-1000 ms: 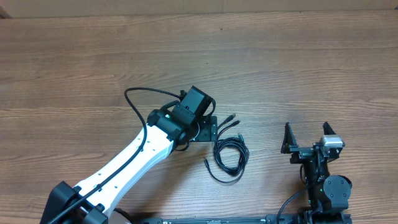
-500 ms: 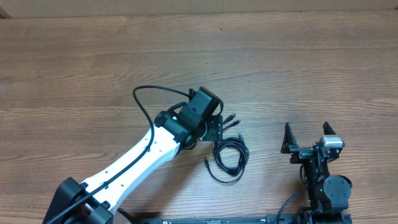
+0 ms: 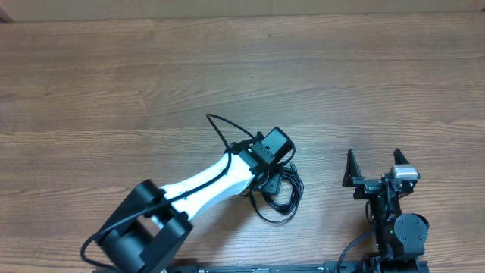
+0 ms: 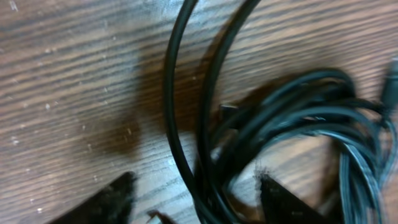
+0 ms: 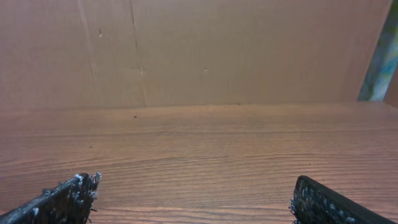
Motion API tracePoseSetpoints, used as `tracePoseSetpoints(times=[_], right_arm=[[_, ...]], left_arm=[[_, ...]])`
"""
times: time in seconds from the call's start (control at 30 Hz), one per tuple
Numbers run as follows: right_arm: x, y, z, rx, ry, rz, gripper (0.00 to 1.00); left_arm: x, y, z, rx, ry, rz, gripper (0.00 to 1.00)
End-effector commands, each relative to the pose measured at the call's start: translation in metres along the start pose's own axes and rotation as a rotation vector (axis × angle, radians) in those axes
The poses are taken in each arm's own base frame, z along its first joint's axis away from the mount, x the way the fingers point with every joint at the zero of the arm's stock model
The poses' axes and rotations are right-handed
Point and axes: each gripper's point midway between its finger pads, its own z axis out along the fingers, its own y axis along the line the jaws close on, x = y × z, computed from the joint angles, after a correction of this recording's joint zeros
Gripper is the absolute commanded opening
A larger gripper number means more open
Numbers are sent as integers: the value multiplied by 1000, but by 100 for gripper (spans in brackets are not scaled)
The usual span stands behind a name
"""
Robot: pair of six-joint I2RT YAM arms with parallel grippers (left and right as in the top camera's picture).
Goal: Untangle cables
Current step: 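Lower the left gripper onto the cable bundle and close on it, then lift the gripped cable bundle up and toward the left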
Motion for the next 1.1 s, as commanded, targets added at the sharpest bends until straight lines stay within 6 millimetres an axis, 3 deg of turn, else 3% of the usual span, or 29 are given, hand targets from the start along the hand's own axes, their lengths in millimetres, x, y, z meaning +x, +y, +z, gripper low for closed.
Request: tracePoseSetpoints(times=[0.0,0.1,0.17,0.2,0.57,0.93,1.07], right_arm=[[3,2,0,-9,1,-5,100],[3,2,0,-9,2,-5,100],[3,2,0,-9,2,-5,100],[3,2,0,-9,1,-5,100],[3,2,0,-9,1,-5,100],[3,2,0,-9,1,-5,100],[3,2,0,-9,1,-5,100]], left_arm=[[-3,3,13,-36,8,9,45],[1,8,20,-57,32,10,19],[0,11,21,-76,26,10,6],[-1,12,20,-84,18,12,4],[-28,26,-1,-143,-28,14,4],[-86,62,-69,-257,-102,-91,4],[-100,78,-83,-274,-127,-138,4]])
